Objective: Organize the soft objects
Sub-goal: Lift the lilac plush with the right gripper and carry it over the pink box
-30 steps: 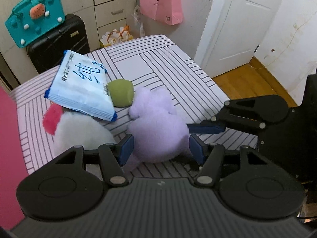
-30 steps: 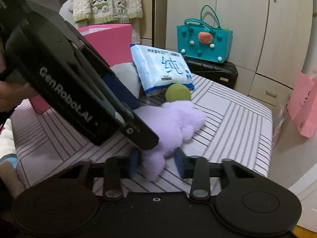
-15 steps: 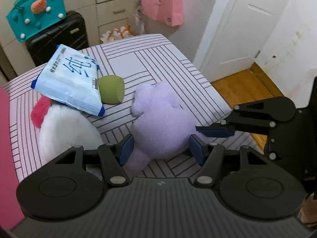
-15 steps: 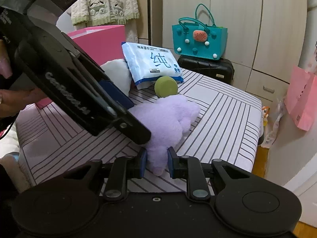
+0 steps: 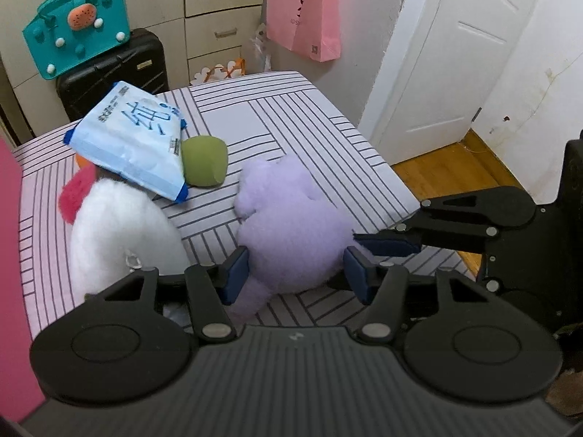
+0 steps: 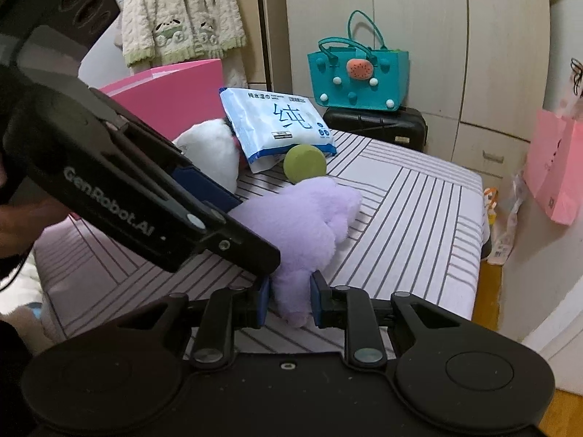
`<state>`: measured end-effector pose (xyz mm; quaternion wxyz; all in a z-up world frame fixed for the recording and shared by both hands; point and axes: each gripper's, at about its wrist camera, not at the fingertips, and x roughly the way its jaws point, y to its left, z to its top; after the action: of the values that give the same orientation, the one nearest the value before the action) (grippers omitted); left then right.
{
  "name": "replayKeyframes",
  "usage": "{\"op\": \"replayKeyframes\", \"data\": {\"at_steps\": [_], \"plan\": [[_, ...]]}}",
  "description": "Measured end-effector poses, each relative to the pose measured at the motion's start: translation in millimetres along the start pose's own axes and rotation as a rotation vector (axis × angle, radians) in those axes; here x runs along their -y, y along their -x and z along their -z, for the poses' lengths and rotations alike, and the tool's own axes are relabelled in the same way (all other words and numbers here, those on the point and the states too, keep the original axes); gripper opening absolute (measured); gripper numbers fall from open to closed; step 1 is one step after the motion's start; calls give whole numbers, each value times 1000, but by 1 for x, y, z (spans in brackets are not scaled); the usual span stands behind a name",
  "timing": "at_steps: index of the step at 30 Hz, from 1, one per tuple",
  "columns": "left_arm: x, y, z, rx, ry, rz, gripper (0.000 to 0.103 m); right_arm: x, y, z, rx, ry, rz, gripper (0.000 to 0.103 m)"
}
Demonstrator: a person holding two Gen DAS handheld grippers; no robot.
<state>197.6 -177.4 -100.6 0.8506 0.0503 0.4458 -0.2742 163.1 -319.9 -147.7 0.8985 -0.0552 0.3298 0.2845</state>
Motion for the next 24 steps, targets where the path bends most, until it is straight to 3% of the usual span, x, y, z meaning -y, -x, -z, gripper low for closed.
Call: {"op": "replayKeyframes", "data": {"at_steps": [17,24], "plan": [[11,43,24,32,-27,36,54,-42,40,-2,-26,-10,35,27],[12,69,39,35,-36,60,54,-72,61,-4,-40,82,40,27]]}}
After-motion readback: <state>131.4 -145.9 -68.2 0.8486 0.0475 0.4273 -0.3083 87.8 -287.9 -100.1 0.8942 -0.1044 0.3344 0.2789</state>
